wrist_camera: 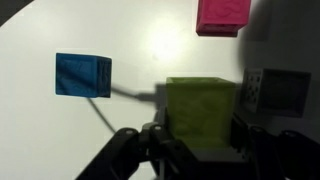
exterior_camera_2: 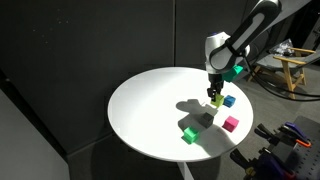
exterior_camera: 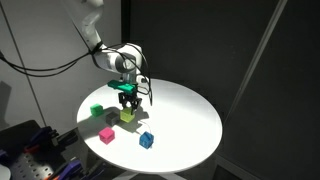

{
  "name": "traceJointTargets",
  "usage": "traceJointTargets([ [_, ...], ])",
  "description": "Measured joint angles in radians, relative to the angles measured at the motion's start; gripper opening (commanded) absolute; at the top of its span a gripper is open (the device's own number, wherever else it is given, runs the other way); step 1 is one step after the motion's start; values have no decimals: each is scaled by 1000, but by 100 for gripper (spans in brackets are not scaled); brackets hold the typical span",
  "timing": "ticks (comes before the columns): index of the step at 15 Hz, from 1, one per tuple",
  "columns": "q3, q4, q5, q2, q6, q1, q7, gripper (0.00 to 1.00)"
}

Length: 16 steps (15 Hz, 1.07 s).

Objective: Pick up the lime green block and put it on the gray block

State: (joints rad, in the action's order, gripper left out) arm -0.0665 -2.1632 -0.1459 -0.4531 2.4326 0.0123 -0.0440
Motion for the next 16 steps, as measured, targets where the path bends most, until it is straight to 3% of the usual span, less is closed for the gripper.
traceJointTargets([
  [16,50,-24,-14,24,0,81,0,31],
])
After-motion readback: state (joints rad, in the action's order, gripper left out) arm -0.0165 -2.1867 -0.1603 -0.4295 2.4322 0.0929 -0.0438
